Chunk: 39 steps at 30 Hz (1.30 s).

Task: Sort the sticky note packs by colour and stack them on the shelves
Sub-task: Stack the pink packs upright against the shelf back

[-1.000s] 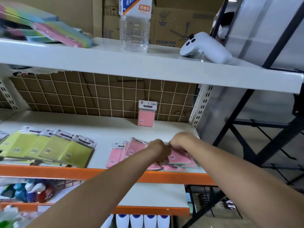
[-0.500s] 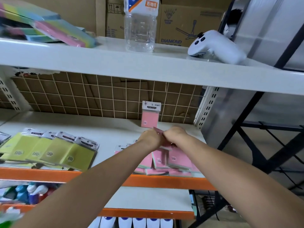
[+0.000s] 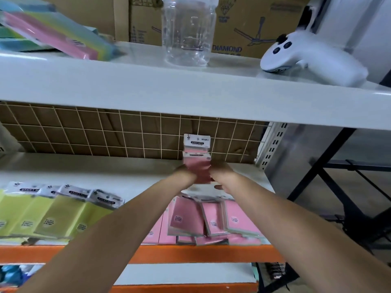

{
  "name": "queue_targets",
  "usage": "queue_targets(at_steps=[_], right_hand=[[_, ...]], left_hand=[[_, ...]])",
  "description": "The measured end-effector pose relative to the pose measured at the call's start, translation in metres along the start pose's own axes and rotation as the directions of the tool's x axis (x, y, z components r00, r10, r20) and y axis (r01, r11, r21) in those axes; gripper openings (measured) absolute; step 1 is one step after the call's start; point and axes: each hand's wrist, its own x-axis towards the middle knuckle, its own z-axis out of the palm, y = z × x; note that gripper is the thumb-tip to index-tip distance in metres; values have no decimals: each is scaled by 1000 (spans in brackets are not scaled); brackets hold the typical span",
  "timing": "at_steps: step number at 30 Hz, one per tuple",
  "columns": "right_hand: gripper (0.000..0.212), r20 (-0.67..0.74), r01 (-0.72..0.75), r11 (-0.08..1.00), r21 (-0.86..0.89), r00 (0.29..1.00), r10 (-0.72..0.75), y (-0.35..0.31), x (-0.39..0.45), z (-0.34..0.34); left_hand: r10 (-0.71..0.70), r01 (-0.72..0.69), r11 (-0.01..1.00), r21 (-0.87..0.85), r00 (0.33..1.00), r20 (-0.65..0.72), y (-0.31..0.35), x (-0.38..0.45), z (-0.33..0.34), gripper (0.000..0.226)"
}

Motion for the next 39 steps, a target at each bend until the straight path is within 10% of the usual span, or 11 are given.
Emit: queue_targets(at_steps=[5,33,39], right_hand=[[45,15,80,989,127,996,-82,0,7,11],[37,127,81,996,41,988,-86,14,31,23],[68,137,33,997,-68,990,-23,14,16,11]], left_hand=[[55,-38,969,-246,996,66,-2,15,-3,54],[73,-51,977,-206,992,100,-22,50,3,37],[-85,92,981,-171,995,47,-31,48,-2,59]])
